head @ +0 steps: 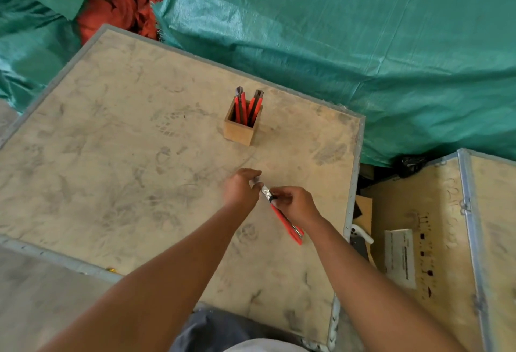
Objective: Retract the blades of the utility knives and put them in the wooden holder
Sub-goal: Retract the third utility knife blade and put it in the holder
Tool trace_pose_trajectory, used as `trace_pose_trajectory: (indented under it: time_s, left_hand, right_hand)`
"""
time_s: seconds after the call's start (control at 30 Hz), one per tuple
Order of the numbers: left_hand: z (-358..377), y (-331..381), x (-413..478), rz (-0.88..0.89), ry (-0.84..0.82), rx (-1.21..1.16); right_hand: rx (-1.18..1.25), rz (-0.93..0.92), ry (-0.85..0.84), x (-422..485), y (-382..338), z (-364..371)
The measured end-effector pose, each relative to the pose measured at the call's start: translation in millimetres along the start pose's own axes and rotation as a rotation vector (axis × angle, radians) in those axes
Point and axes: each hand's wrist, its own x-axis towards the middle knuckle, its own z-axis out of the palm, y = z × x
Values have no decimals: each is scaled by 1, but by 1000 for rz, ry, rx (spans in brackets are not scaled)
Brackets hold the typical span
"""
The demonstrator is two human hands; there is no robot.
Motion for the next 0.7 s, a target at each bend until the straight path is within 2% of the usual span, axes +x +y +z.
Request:
trace_pose_trajectory:
  time_s: [0.13,0.33,0.5,0.7]
  left_hand:
    - [19,-15,-1,21,9,132]
    - [29,-14,-5,70,-1,353]
    - [28,-17,-8,110,-12,377]
    - [22,-13,-9,127,-21,241]
  right_hand:
    - [-75,-58,-18,-2,5,3]
    - [-62,-106,-10,-5,8,0]
    - [-43,-62,-6,-5,10,1]
    - [17,-28,-16,-15,13,2]
